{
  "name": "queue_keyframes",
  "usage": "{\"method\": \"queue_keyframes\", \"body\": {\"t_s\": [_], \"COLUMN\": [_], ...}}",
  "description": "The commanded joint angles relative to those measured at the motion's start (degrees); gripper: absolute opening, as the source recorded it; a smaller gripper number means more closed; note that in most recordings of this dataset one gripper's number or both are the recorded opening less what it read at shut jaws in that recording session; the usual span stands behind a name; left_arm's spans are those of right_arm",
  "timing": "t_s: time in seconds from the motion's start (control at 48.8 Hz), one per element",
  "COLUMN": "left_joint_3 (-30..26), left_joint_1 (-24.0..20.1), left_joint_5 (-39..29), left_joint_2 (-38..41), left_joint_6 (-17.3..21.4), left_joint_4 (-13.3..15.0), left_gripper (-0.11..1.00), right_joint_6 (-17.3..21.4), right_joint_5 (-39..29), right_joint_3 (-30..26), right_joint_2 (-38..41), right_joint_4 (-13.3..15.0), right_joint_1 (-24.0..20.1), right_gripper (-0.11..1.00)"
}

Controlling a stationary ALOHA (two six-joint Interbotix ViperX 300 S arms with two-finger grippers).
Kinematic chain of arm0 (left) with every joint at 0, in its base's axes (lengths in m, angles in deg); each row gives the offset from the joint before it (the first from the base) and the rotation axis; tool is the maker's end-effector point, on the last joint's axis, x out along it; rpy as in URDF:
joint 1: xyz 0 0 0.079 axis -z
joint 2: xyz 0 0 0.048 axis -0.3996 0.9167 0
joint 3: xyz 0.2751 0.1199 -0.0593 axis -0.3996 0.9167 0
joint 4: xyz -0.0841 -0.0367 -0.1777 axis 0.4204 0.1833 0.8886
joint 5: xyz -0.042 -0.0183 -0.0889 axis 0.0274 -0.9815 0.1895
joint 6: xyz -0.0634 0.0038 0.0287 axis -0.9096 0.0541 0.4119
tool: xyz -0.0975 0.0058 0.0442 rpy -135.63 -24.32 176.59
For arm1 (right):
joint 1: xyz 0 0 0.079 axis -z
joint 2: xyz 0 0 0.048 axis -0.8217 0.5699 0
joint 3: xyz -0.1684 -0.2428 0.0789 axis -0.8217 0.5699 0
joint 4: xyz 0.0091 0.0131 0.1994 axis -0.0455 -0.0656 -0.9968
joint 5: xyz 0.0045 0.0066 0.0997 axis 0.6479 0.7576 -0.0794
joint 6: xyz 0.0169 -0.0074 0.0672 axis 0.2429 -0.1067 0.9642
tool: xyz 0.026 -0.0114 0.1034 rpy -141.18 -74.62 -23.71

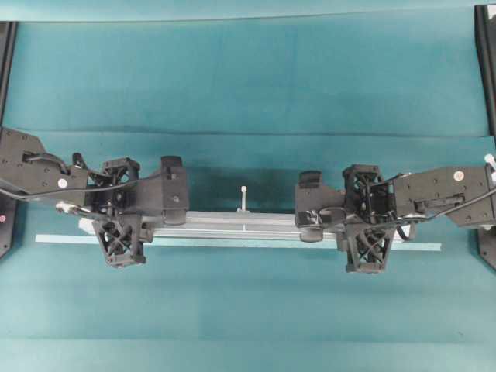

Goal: Lift the large metal rail with both hands.

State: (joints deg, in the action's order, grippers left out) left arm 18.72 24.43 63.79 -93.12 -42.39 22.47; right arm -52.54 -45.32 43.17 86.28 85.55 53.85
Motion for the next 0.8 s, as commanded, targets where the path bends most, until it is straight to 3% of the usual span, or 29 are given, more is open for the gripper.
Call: {"method": "queue_keyframes", "body": {"t_s": [0.0, 0.492, 0.615, 0.718, 0.779], "left_joint_3": [-1.0, -0.9, -1.0, -0.9, -0.8], "left_joint_1": [1.3, 1.3, 1.3, 1.3, 1.3], "left_joint_5": [1.8, 1.4, 1.2, 1.2, 1.5], "left_joint_2": [-0.1, -0.3, -0.3, -0.3, -0.4], "left_joint_6": [-3.8, -3.9, -4.1, -3.9, -3.4], "left_joint_4": [0.4, 0.4, 0.4, 0.4, 0.4], "left_gripper": [0.37, 0.37, 0.37, 0.62, 0.79], "right_joint_6": [-0.1, -0.4, -0.4, -0.1, 0.4], "right_joint_5": [1.5, 1.4, 1.2, 1.0, 1.0], "right_joint_3": [-0.3, -0.2, -0.2, -0.2, -0.2], "right_joint_2": [0.7, 0.6, 0.6, 0.6, 0.6], "right_joint_4": [0.4, 0.4, -0.9, -1.5, -1.6], "right_joint_1": [0.6, 1.7, 1.7, 1.8, 1.8], "right_gripper": [0.38, 0.38, 0.39, 0.41, 0.56]}}
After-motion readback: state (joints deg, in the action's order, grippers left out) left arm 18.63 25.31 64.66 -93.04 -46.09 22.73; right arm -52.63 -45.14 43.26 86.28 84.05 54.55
